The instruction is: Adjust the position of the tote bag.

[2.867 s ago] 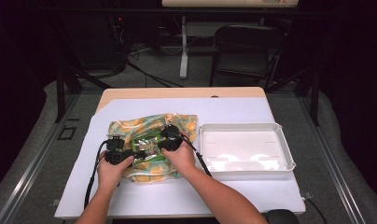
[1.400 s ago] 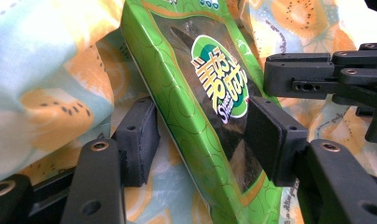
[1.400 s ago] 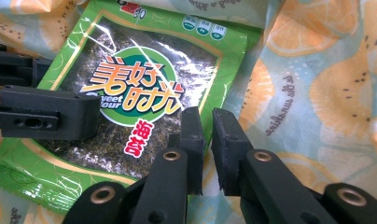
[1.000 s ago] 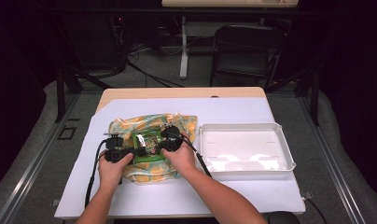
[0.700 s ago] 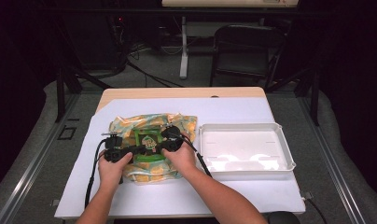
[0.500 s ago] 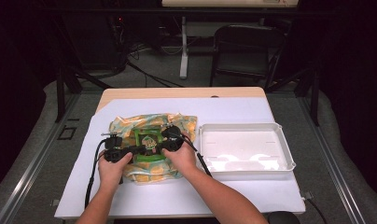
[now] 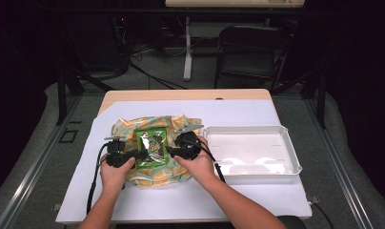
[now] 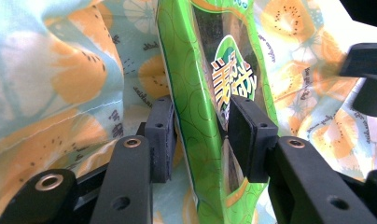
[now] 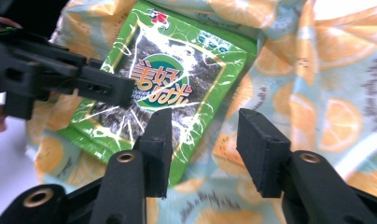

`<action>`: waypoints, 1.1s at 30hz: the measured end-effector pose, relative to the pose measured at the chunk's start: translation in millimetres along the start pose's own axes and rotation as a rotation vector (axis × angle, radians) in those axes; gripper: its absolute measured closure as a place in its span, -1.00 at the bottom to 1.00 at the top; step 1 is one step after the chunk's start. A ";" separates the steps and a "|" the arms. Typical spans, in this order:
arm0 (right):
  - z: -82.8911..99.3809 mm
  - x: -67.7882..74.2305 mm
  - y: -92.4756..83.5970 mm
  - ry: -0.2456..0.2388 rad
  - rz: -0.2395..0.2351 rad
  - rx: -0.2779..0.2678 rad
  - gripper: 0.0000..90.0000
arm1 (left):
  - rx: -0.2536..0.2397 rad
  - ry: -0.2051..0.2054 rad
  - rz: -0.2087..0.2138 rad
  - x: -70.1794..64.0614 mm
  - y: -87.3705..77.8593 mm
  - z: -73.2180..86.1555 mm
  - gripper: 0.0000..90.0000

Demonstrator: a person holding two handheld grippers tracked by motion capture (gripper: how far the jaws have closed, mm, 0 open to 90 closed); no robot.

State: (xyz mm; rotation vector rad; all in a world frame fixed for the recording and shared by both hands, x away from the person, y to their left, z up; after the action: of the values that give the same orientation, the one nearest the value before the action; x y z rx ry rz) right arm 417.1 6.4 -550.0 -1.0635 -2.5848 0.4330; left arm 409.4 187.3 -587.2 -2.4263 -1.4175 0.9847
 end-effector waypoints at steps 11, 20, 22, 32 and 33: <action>-0.9 -8.2 -28.5 -0.018 -0.018 -0.044 0.11 | -0.017 0.009 0.009 -0.3 -0.9 0.1 0.40; 8.2 -13.2 -35.7 -0.020 -0.013 -0.046 0.12 | -0.035 0.032 0.018 -3.6 -4.9 -1.6 0.44; 10.3 -12.5 -37.0 -0.040 -0.015 -0.035 0.13 | -0.037 0.036 0.022 -5.0 -6.7 -2.4 0.46; 15.5 -18.7 -45.8 -0.047 -0.009 -0.047 0.14 | -0.056 0.069 0.031 -10.9 -13.9 -4.1 0.54; 15.8 -19.0 -46.1 -0.046 -0.011 -0.048 0.15 | -0.059 0.069 0.030 -11.4 -14.4 -4.3 0.54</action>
State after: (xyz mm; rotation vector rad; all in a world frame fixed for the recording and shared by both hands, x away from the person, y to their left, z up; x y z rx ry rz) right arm 395.0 -41.1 -549.6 -1.0665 -2.6524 0.3996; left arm 398.0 186.4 -572.3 -2.5053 -1.4105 0.8685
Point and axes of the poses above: each handheld gripper's, and its own axes: y roughly forward along the jaws, z roughly out of its underside, x roughly to its left, the point moved 7 cm from there along y, roughly forward along the jaws, and after that the axes turned 15 degrees about -x, right-handed, at the moved point
